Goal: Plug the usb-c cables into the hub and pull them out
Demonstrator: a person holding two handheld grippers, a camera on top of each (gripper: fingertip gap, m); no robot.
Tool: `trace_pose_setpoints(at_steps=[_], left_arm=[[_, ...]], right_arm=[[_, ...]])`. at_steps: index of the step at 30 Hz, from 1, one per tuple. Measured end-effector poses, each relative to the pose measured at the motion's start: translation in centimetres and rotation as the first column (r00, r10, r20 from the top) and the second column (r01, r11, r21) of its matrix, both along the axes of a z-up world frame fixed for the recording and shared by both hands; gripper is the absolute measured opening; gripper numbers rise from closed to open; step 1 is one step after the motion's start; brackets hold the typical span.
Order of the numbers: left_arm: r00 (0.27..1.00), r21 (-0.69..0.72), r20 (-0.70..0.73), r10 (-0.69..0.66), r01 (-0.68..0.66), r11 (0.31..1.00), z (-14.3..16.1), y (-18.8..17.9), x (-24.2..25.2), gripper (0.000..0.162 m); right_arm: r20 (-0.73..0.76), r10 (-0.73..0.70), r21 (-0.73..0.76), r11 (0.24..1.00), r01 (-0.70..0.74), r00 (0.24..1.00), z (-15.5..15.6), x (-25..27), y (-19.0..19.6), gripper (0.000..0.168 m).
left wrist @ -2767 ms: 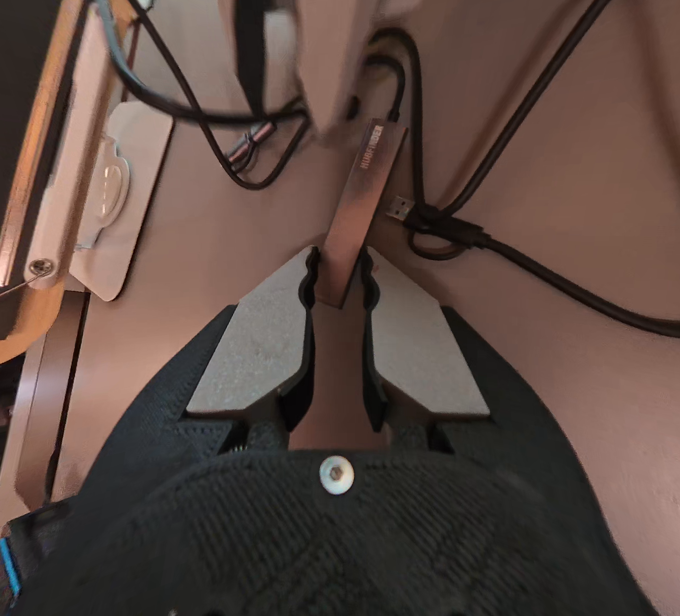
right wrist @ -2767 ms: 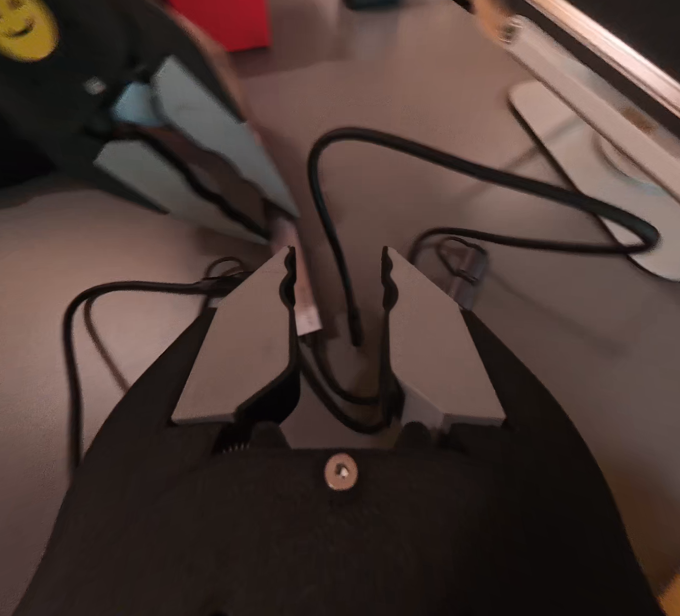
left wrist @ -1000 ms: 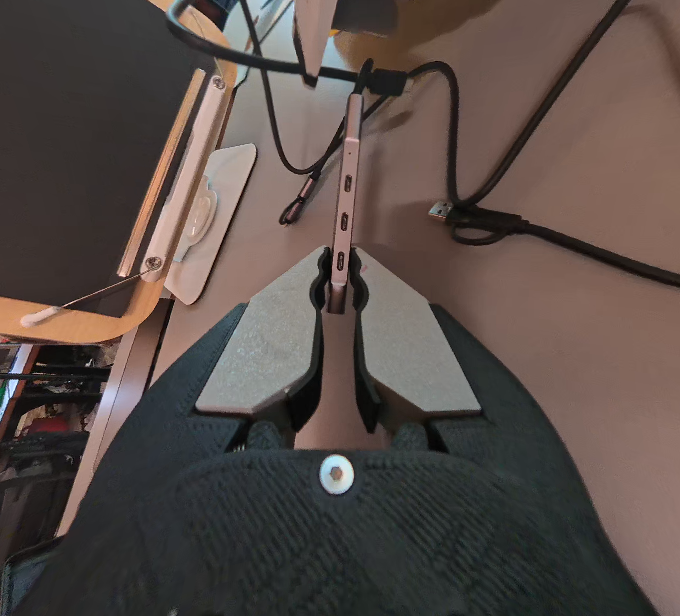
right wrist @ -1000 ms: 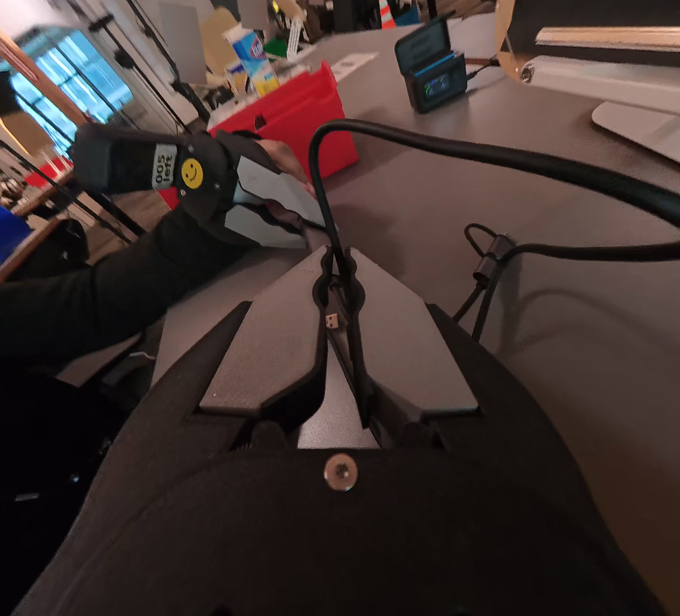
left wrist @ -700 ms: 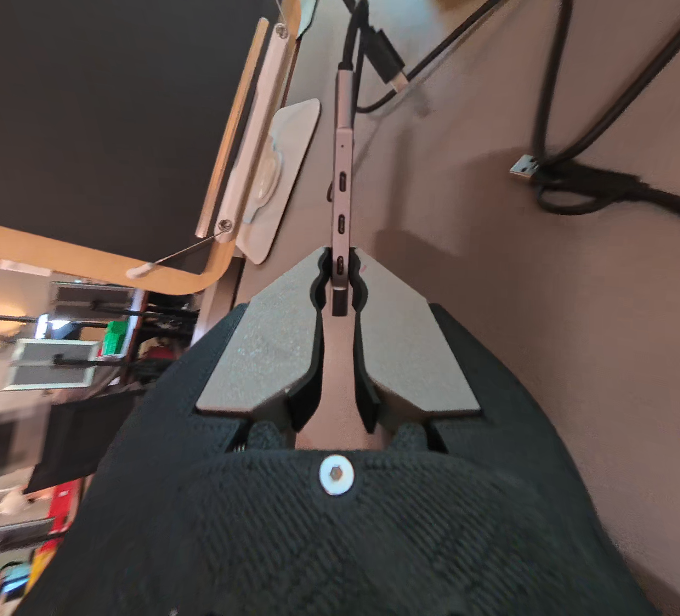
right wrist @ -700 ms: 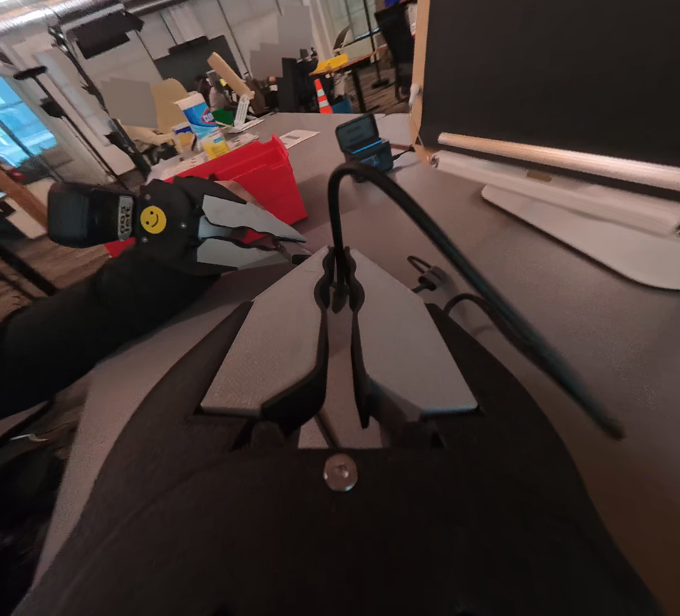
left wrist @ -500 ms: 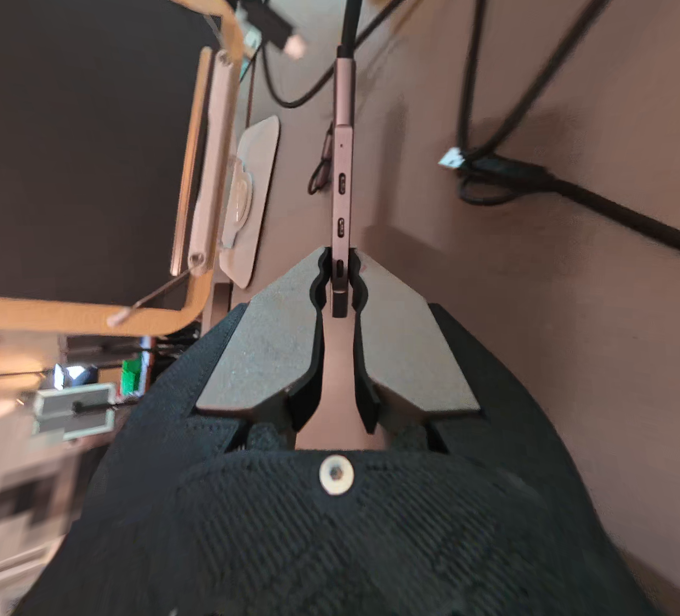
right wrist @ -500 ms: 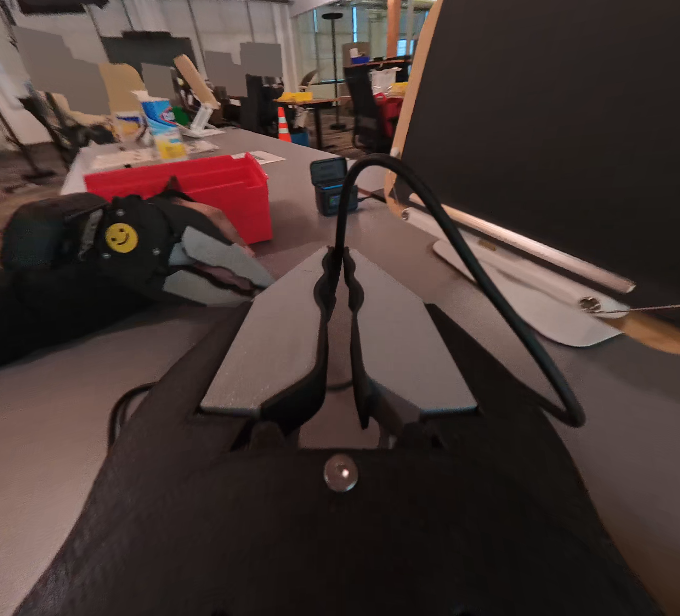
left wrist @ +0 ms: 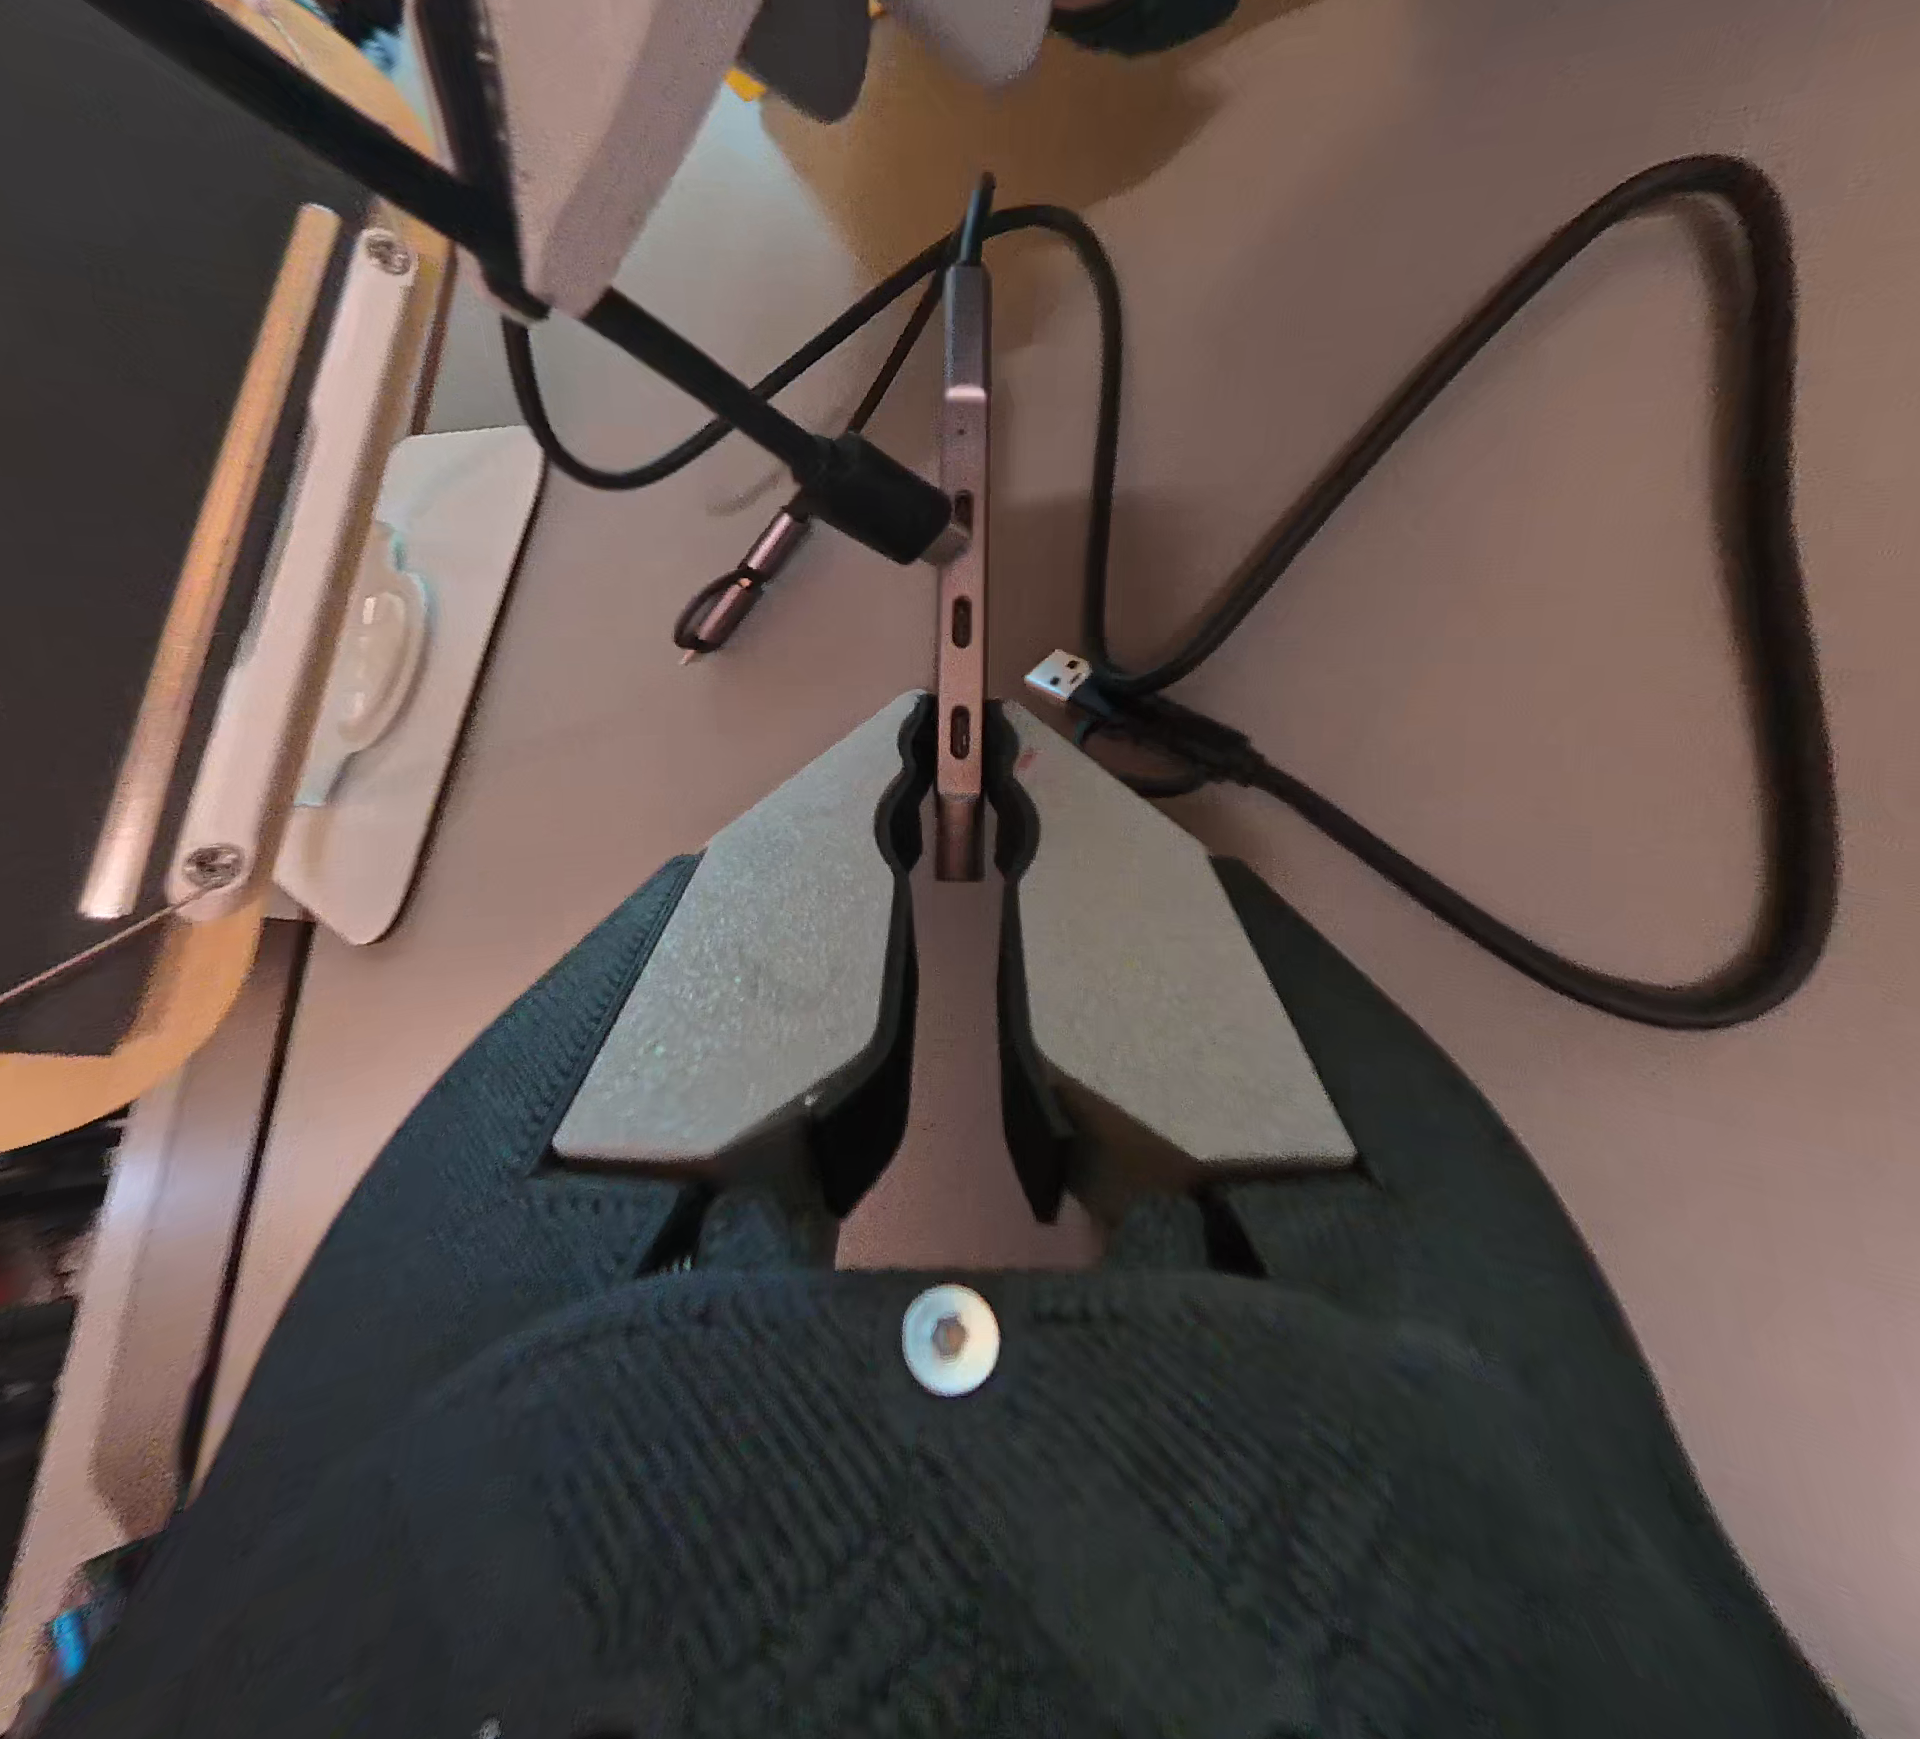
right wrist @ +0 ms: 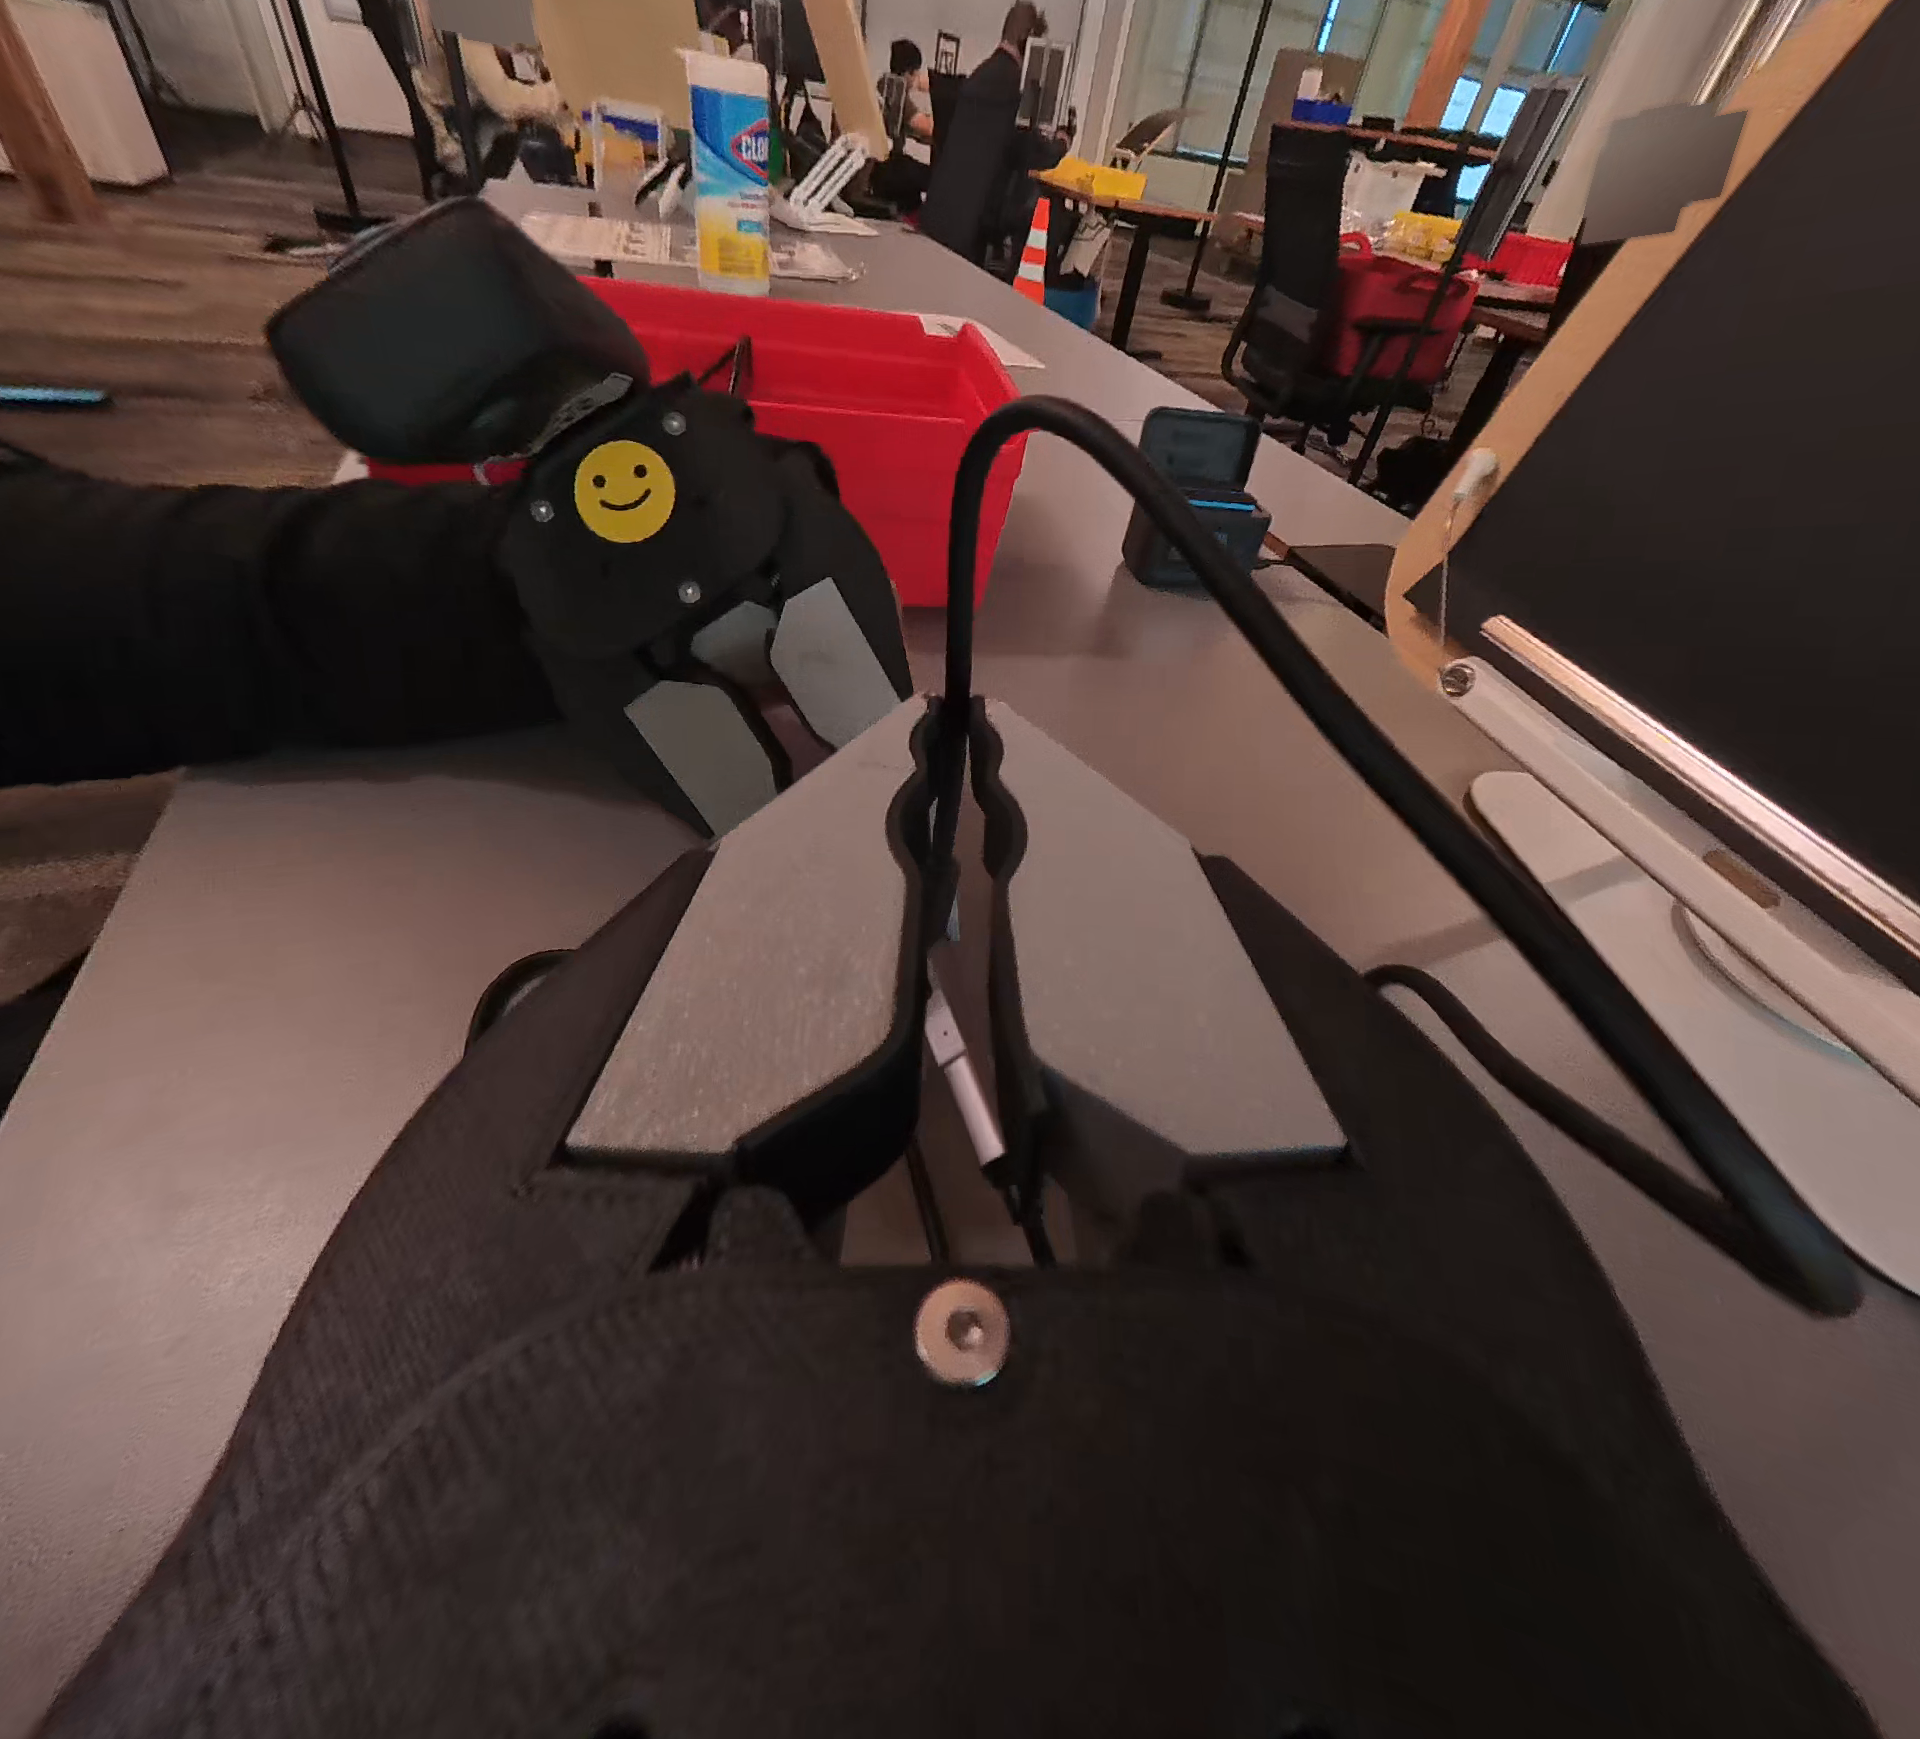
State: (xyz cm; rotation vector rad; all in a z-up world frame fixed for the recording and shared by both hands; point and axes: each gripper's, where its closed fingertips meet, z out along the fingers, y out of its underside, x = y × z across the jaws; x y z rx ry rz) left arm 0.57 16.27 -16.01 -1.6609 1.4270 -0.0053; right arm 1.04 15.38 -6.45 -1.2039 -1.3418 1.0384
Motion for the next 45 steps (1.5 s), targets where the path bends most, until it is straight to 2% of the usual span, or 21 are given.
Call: trace_pose_setpoints(at_steps=[6,11,23,30,36,41,45], left_arm=[[0.994,-0.069,0.105,-0.043,0.05,0.996,0.7,-0.9,1.1,0.007],[0.981,-0.099,0.183,-0.069,0.088,0.991,1.6,-1.6,1.9,0.007],[0.955,-0.204,0.253,-0.155,0.209,0.956,1.5,-3.8,3.0,0.007],[0.928,-0.235,0.324,-0.185,0.268,0.934,2.3,-4.7,3.4,0.007],[0.936,-0.285,0.313,-0.16,0.253,0.925,1.6,-4.5,3.6,0.007],[0.941,-0.29,0.311,-0.136,0.23,0.929,1.7,-4.1,3.6,0.007],[0.95,-0.292,0.298,-0.095,0.185,0.938,1.5,-3.4,3.1,0.008]], right_arm=[[-0.023,0.064,-0.028,0.997,-0.065,0.998,0.4,0.2,-0.9,0.001],[-0.077,0.171,-0.034,0.984,-0.174,0.982,1.3,0.2,-2.8,0.001],[-0.037,0.179,0.086,0.981,-0.176,0.983,1.0,0.2,-3.5,0.001],[-0.066,0.183,0.125,0.977,-0.174,0.981,1.7,0.6,-3.7,0.002],[-0.043,0.265,0.108,0.96,-0.259,0.963,1.1,0.4,-5.2,0.0],[-0.006,0.209,0.079,0.975,-0.208,0.978,0.4,0.2,-4.0,0.002],[0.14,0.104,0.114,0.986,-0.12,0.985,-2.5,-0.8,-2.5,0.006]])
